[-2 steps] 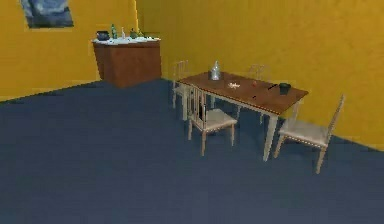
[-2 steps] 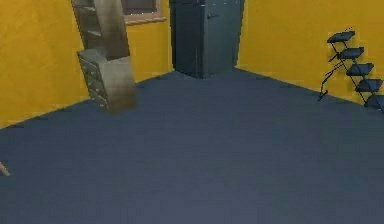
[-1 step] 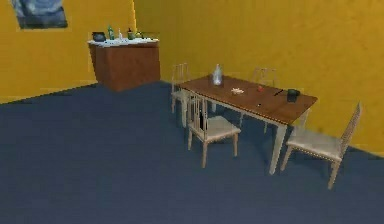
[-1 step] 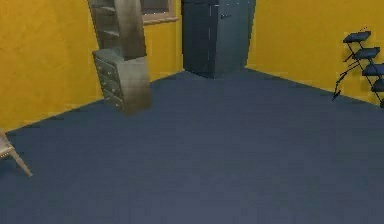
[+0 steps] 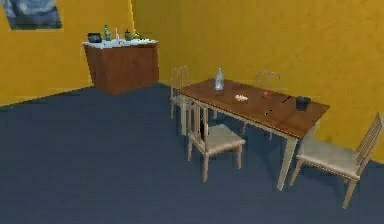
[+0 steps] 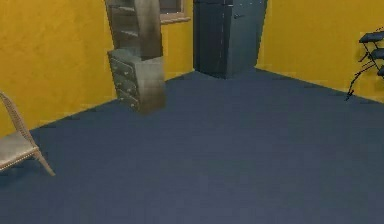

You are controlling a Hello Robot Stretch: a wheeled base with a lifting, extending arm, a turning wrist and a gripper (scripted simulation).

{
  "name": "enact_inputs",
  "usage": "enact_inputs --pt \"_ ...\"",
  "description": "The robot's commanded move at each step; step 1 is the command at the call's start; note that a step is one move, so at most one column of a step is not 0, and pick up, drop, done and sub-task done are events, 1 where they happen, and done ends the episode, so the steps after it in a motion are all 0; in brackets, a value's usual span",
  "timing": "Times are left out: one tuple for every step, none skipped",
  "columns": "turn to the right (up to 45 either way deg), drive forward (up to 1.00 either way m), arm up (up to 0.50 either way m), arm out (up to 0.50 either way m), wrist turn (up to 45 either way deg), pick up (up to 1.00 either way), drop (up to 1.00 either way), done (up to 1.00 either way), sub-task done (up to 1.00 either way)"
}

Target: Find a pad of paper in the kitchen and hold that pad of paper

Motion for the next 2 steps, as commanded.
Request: enact_inputs --pt "21.0 0.0 0.0 0.0 0.0 0.0 0.0 0.0 0.0" --pt "0.0 0.8 0.0 0.0 0.0 0.0 0.0 0.0 0.0"
